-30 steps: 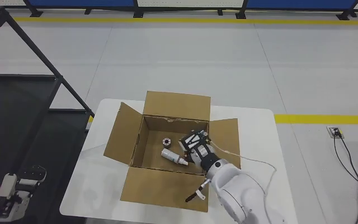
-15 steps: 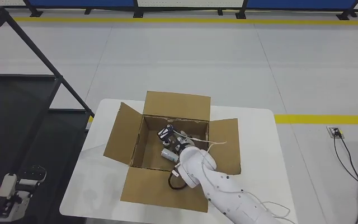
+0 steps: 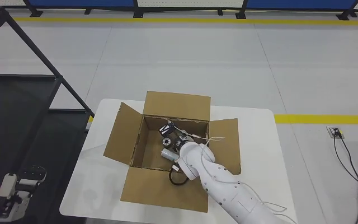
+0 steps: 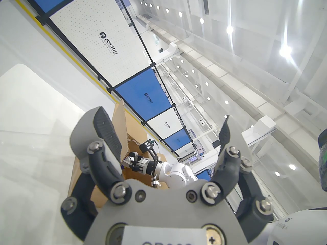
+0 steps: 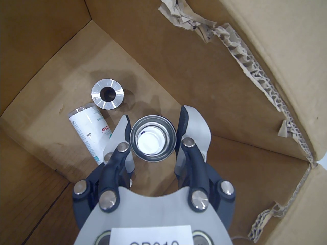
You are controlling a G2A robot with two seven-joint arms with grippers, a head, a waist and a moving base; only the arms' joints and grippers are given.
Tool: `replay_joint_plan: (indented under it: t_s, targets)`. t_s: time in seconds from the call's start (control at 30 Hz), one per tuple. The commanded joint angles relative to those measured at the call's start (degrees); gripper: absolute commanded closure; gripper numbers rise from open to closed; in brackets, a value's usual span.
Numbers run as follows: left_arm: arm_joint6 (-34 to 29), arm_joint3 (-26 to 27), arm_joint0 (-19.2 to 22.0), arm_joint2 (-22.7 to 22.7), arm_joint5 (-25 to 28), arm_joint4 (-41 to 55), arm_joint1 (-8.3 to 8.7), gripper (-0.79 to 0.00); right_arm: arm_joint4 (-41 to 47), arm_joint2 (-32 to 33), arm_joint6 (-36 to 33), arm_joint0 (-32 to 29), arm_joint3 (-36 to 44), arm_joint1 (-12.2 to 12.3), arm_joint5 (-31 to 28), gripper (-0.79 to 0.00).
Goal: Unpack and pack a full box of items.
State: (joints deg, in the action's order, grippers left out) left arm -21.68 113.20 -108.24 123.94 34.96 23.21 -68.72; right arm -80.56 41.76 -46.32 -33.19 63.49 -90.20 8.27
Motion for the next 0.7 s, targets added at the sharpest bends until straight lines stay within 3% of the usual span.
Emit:
replay_joint_plan:
  t_s: [0.0, 0.3, 0.4, 0.47, 0.63, 0.67]
  targets:
    - [0.0, 0.0, 0.0, 0.0, 0.0, 0.0, 0.0, -0.785, -0.4, 0.9, -0.1, -0.3, 0.7, 0.1, -0.3, -0.44]
    - [0.0, 0.0, 0.0, 0.0, 0.0, 0.0, 0.0, -0.785, -0.6, 6.4, 0.1, -4.7, 9.3, 1.5, -3.8, -0.603]
    - [0.0, 0.0, 0.0, 0.0, 0.0, 0.0, 0.0, -0.785, 2.2, 11.1, -1.0, -9.0, 17.3, 2.9, -9.3, -0.659]
    - [0.0, 0.0, 0.0, 0.0, 0.0, 0.0, 0.0, -0.785, 5.2, 15.4, -2.2, -13.1, 23.9, 4.2, -14.3, -0.77]
    - [0.0, 0.0, 0.0, 0.0, 0.0, 0.0, 0.0, -0.785, 19.8, 26.8, -10.4, -22.8, 37.4, 7.0, -30.7, -0.785]
    - [0.0, 0.0, 0.0, 0.0, 0.0, 0.0, 0.0, -0.785, 20.7, 27.5, -11.3, -23.3, 38.1, 7.2, -31.5, -0.785]
